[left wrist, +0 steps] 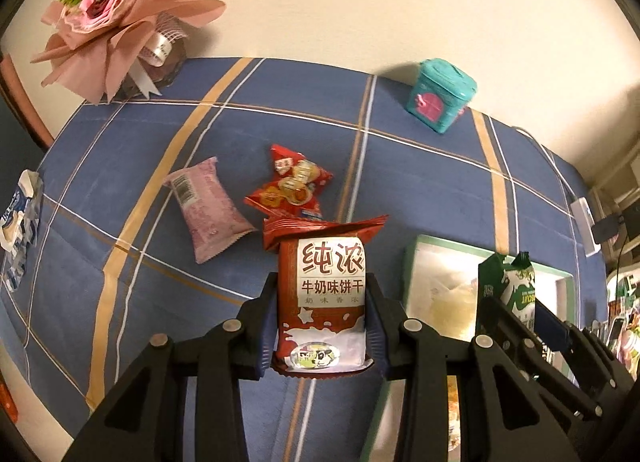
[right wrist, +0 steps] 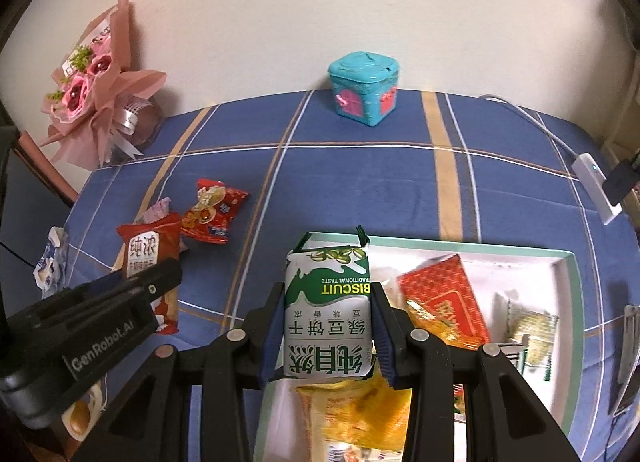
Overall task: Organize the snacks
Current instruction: 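Carry the green biscuit packet with right tool into the tray while left tool carries the milk biscuit packet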
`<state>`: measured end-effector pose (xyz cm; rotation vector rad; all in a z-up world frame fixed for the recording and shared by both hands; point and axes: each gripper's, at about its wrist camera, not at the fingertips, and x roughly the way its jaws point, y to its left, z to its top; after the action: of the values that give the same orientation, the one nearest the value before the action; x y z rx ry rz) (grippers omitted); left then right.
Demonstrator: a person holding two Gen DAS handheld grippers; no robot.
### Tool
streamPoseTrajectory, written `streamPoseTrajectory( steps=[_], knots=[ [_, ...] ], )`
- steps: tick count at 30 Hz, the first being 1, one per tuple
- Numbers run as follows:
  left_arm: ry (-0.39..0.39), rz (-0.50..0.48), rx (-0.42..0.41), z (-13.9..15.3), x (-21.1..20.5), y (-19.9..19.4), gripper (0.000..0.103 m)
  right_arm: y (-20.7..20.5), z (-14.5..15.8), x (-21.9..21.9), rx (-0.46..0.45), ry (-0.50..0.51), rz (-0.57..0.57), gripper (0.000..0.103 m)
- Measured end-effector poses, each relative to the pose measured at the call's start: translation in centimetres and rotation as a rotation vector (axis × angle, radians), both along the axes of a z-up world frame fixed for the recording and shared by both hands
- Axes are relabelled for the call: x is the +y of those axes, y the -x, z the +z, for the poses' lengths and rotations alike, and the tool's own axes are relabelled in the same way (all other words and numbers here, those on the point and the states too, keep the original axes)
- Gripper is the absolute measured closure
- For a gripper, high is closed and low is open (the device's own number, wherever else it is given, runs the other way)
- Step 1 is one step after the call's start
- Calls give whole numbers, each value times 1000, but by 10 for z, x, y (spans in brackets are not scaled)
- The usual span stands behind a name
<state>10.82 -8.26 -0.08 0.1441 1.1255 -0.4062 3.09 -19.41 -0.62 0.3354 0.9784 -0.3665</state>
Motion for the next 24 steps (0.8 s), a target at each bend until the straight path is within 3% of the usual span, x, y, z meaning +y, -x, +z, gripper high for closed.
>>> streamPoseTrajectory(
  steps=[12, 24],
  knots=[
    [-18, -93, -12, 2, -39, 31, 62, 30, 11, -41, -27, -14, -81, 61],
    [-26, -190, -37, 4, -75, 58, 62, 82, 13, -111, -56, -67, -246, 61]
  ],
)
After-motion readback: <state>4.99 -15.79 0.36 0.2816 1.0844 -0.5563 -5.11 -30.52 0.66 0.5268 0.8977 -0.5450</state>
